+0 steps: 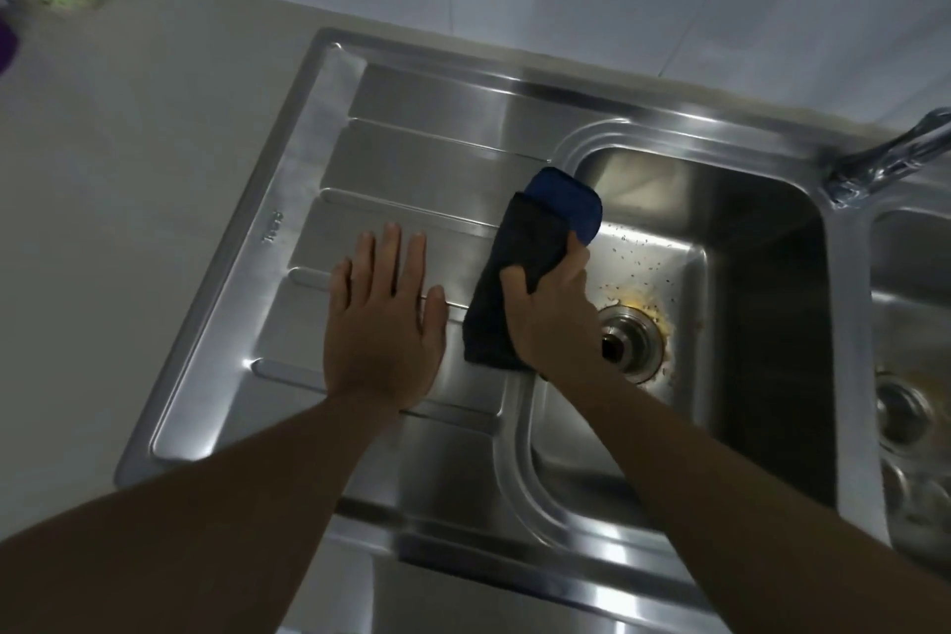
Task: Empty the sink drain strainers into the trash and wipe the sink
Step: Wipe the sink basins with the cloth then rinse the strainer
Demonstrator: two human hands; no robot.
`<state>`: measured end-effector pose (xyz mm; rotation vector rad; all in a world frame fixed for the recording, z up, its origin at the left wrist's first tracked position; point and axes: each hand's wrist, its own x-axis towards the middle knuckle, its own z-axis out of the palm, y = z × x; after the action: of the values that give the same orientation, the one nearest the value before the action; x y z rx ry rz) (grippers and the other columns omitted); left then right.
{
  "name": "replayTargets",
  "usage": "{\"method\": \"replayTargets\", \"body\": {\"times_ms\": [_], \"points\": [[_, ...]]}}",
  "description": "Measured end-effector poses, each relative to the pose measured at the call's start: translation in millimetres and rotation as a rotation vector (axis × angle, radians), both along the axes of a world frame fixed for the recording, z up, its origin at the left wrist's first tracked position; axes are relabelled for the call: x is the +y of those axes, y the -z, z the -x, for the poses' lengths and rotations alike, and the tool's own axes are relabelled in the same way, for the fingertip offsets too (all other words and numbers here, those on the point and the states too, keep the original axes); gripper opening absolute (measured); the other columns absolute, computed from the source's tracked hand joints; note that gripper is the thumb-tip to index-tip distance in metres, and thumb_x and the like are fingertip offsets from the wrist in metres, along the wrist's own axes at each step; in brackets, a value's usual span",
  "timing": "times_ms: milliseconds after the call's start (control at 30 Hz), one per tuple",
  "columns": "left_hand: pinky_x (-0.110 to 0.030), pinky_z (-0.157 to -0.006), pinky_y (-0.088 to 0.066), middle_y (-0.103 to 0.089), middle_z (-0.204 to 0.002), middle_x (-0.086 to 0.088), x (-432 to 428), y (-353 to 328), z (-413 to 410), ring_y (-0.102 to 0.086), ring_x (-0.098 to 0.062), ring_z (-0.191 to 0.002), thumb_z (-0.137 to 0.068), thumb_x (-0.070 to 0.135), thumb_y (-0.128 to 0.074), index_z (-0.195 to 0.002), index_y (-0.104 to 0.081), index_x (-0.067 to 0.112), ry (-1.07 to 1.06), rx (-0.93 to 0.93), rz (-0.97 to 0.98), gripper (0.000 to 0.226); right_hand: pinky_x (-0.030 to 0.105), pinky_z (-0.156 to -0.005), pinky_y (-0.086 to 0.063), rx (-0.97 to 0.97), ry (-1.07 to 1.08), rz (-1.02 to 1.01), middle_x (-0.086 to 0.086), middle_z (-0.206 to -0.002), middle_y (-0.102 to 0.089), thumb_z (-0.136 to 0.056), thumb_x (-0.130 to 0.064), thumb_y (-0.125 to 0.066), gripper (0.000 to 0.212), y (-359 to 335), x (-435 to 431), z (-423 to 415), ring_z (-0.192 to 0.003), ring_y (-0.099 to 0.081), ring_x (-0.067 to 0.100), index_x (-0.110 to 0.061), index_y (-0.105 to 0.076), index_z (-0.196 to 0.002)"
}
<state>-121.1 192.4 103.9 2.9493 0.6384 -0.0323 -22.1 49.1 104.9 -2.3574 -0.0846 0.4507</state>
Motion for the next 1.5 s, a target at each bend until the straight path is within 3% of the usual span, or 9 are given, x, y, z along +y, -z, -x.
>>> {"method": "replayTargets", "body": {"times_ms": [133,267,433,600,800,967,1167,1333,1500], "points": [[-0.051,-0.122,-0.018,-0.020,-0.166,-0.013,-0.8,-0.3,-0.7,-0.016,-0.035,-0.153,-0.103,0.046,-0.015,-0.159,-0.021,0.015,-0.006,-0.003,-0.009,0.064,0.046,-0.103,-0.037,0.143,0.109,-0.044,0.022,-0.144,-0.045,-0.088,-0.072,-0.045,0.097,-1.1,25.4,-82.2,-0.125,-0.051,0.040,-0.011,-0.005,-0.151],[-0.051,-0.122,-0.017,-0.020,-0.166,-0.013,-0.7,-2.0,-2.1,-0.016,-0.035,-0.153,-0.103,0.045,-0.017,-0.159,-0.022,0.015,-0.011,-0.001,-0.007,0.064,0.050,-0.115,-0.026,0.076,0.243,0.025,0.026,-0.160,-0.008,-0.096,-0.065,-0.039,0.098,-8.3,50.8,-116.2,-0.145,-0.023,0.041,0.004,-0.001,-0.154],[-0.050,-0.123,-0.015,-0.019,-0.166,-0.013,-1.1,-2.5,-0.7,-0.014,-0.034,-0.154,-0.103,0.046,-0.016,-0.159,-0.021,0.015,-0.012,0.005,-0.006,0.064,0.054,-0.100,-0.042,-0.026,0.023,0.035,0.015,-0.160,-0.025,-0.099,-0.060,-0.034,0.087,2.2,20.7,-53.0,-0.124,-0.052,0.043,-0.016,0.013,-0.157],[-0.049,-0.123,-0.013,-0.019,-0.167,-0.011,-1.2,-1.8,-1.9,-0.013,-0.032,-0.154,-0.103,0.045,-0.019,-0.159,-0.021,0.016,-0.021,-0.011,0.013,0.063,0.060,-0.106,-0.038,-0.003,0.060,-0.088,0.014,-0.165,0.000,-0.099,-0.056,-0.043,0.087,-2.2,26.8,-81.3,-0.133,-0.041,0.049,-0.026,0.016,-0.156],[-0.050,-0.124,-0.012,-0.017,-0.167,-0.008,0.0,-0.8,-1.0,-0.012,-0.031,-0.154,-0.104,0.044,-0.017,-0.159,-0.020,0.018,-0.023,-0.017,0.036,0.062,0.055,-0.110,-0.037,0.046,0.025,-0.197,0.007,-0.162,-0.026,-0.102,-0.052,-0.038,0.078,3.8,11.9,-48.4,-0.135,-0.045,0.036,-0.031,0.013,-0.156],[-0.048,-0.124,-0.011,-0.014,-0.168,-0.002,0.7,0.0,-0.4,-0.009,-0.024,-0.155,-0.105,0.041,-0.016,-0.160,-0.017,0.018,-0.023,-0.054,0.060,0.060,0.050,-0.115,-0.034,0.151,-0.018,-0.326,0.007,-0.160,-0.031,-0.103,-0.048,-0.040,0.074,7.9,-19.3,18.6,-0.138,-0.042,0.033,-0.035,0.010,-0.157],[-0.048,-0.124,-0.016,-0.017,-0.167,-0.011,-1.1,-2.8,7.7,-0.015,-0.027,-0.154,-0.104,0.034,-0.022,-0.159,-0.022,0.012,0.037,-0.139,0.133,0.059,0.024,-0.099,-0.030,0.363,-0.155,-0.384,0.004,-0.153,-0.041,-0.102,-0.052,-0.040,0.071,8.7,-58.6,70.3,-0.127,-0.050,0.023,-0.047,0.009,-0.154],[-0.053,-0.122,-0.021,-0.015,-0.166,-0.014,-43.2,-4.9,28.3,-0.016,-0.036,-0.153,-0.103,0.028,-0.034,-0.156,-0.030,0.012,0.057,-0.191,0.267,0.056,0.028,-0.088,-0.037,0.550,-0.392,-0.212,0.001,-0.148,-0.048,-0.077,-0.070,-0.036,0.068,3.1,-109.9,81.2,-0.112,-0.055,0.021,-0.082,0.006,-0.128],[-0.051,-0.125,-0.006,-0.007,-0.169,-0.006,-108.4,-8.3,27.5,-0.004,-0.026,-0.156,-0.105,0.035,-0.019,-0.160,-0.018,0.020,0.028,-0.057,0.223,0.057,0.037,-0.085,-0.043,0.638,-0.721,0.098,-0.003,-0.134,-0.059,-0.080,-0.063,-0.032,0.057,-8.3,-165.6,55.2,-0.109,-0.058,0.023,-0.055,-0.036,-0.137]]}}
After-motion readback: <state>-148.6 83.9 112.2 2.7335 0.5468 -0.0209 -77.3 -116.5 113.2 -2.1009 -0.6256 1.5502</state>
